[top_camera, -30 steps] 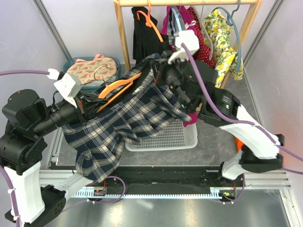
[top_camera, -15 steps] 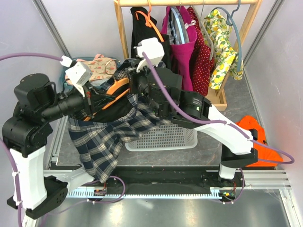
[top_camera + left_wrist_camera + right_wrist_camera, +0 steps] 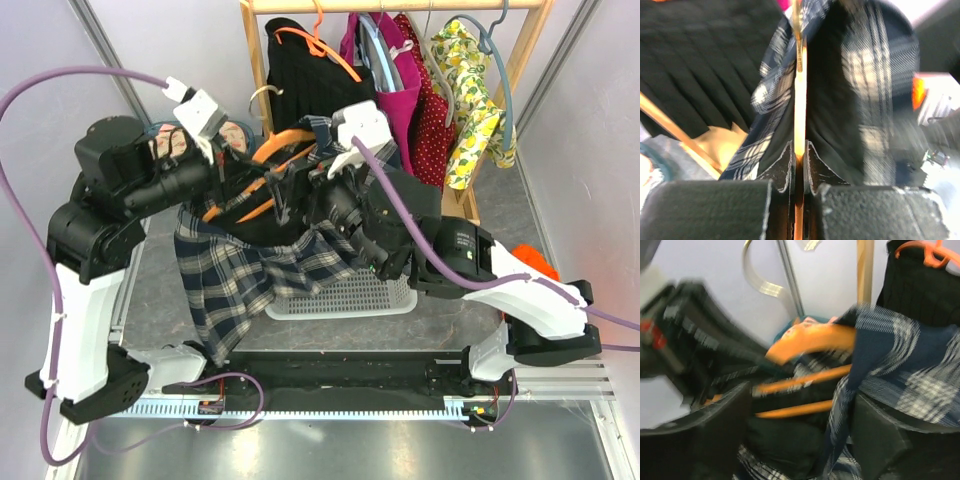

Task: Remove the skirt from the hanger

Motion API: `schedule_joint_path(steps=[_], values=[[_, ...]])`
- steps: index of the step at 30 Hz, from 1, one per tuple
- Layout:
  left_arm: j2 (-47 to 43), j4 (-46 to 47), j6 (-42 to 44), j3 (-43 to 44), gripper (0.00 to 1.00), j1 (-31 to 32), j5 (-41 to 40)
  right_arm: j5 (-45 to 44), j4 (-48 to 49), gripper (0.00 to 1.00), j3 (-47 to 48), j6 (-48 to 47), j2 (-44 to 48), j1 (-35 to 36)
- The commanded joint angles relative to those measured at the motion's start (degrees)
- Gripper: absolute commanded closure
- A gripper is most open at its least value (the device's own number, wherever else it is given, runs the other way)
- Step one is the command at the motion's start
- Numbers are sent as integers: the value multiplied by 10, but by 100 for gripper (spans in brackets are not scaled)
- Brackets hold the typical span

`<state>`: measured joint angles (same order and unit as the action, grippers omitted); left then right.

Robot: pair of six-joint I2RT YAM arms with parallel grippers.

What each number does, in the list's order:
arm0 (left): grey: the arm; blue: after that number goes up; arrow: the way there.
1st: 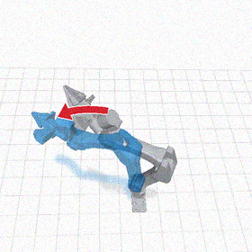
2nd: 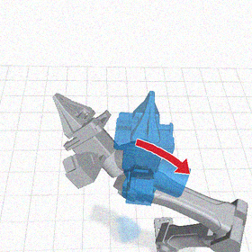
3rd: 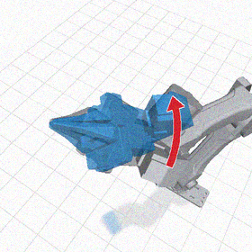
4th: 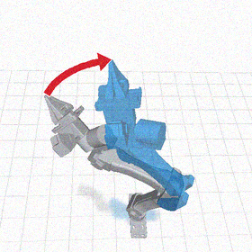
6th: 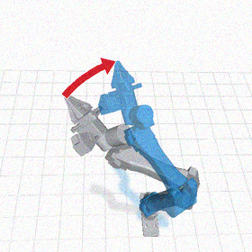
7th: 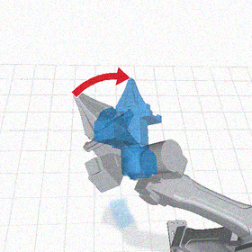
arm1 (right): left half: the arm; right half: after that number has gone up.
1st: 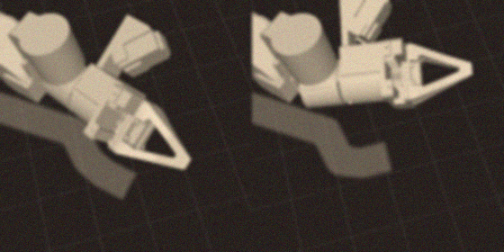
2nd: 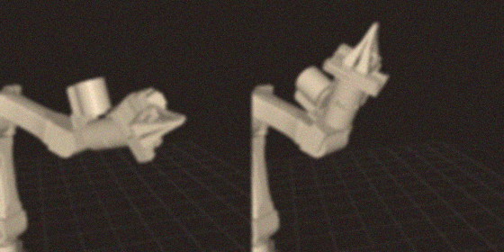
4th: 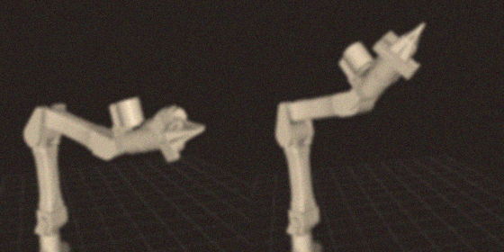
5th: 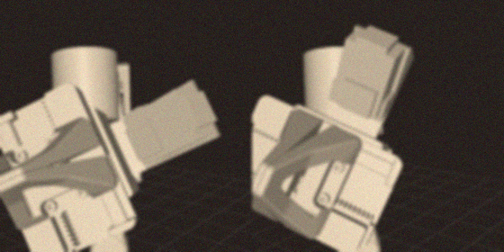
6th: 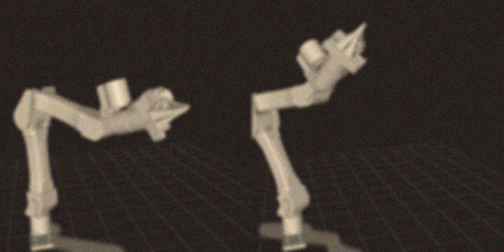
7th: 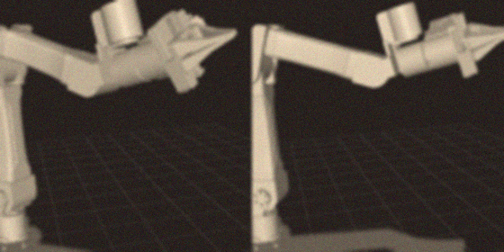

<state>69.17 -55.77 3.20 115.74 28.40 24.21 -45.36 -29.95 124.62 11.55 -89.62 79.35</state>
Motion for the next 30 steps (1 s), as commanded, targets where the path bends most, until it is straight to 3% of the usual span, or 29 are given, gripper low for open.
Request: schedule_joint_path(steps=[1,3,7,11,14,21,30], values=[[29,93,-8,59,98,-2,-77,1,32,8,-32,-30,16,23],[37,94,-7,62,98,-1,-85,-31,48,2,-44,-56,27,51],[47,107,-6,80,98,-2,-103,-43,102,3,-107,-100,69,108],[69,108,-3,116,98,-2,-102,-61,118,8,-186,-93,53,197],[82,106,0,135,98,-1,-96,-49,138,8,-239,-38,14,232],[81,107,-9,146,98,0,-84,-16,191,7,-266,8,-79,218],[56,103,-15,129,98,2,-63,23,296,4,-337,33,-56,128]])
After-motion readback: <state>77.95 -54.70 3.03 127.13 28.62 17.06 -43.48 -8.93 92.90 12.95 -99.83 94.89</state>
